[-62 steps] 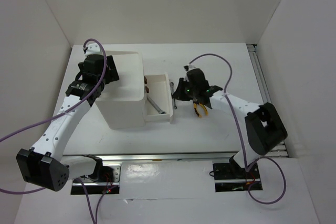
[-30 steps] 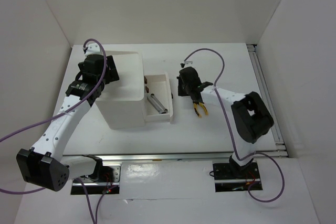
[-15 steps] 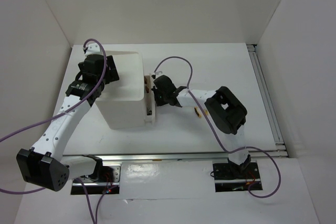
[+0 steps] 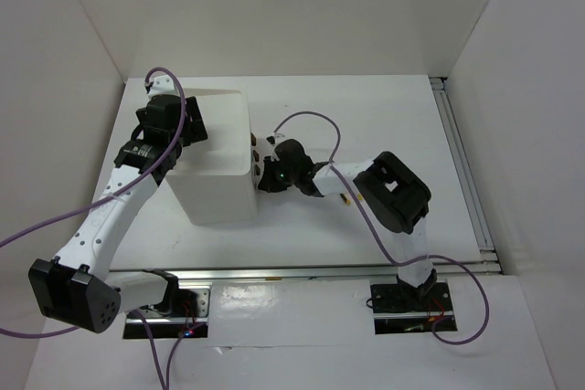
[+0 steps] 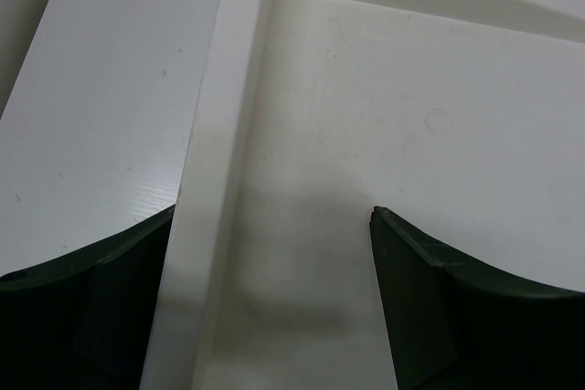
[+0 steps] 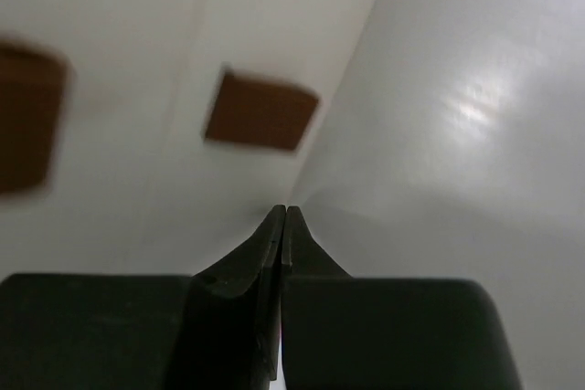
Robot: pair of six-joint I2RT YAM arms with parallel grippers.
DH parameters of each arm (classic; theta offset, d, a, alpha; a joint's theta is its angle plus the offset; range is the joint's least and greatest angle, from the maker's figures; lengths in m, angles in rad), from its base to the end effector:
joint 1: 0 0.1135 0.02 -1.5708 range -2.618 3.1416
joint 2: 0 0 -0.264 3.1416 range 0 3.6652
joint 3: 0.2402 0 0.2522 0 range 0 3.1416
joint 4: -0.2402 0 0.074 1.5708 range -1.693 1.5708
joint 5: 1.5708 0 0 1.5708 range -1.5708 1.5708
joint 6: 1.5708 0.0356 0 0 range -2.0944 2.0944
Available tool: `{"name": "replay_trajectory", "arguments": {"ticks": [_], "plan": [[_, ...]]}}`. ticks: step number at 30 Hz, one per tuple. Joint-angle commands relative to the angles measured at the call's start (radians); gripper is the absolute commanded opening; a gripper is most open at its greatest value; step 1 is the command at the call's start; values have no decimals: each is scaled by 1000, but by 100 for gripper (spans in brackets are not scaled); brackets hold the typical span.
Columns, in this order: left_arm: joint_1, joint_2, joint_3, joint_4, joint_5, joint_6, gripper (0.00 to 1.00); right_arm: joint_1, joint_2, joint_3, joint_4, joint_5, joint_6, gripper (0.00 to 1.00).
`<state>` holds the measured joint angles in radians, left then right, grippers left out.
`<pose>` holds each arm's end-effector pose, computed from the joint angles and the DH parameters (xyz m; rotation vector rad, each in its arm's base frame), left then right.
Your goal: Sort the tools into containers
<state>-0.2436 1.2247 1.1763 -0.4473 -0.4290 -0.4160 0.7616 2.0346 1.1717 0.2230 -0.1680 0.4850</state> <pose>0.2671 -0.0511 0.3593 -0.4312 1.9716 0.0261 0.3074 0.3014 0.1374 -0.4208 2.3052 0.8464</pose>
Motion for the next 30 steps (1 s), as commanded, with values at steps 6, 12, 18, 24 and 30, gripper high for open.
{"name": "replay_trajectory", "arguments": {"ticks": [6,12,18,24,30], "plan": [[-34,50,-53,-146,191,3,92,-22,-206,-64,-83,190,6,14],[-34,-36,20,-177,156,13,100,-74,-293,-64,-319,363,-80,46],[-34,-71,78,-197,124,13,100,-156,-434,-161,-352,394,-108,56],[-34,-146,121,-206,124,13,100,-235,-490,-170,-473,443,-175,65],[-34,-223,181,-226,163,23,100,-255,-537,-248,-511,415,-184,63]]}}
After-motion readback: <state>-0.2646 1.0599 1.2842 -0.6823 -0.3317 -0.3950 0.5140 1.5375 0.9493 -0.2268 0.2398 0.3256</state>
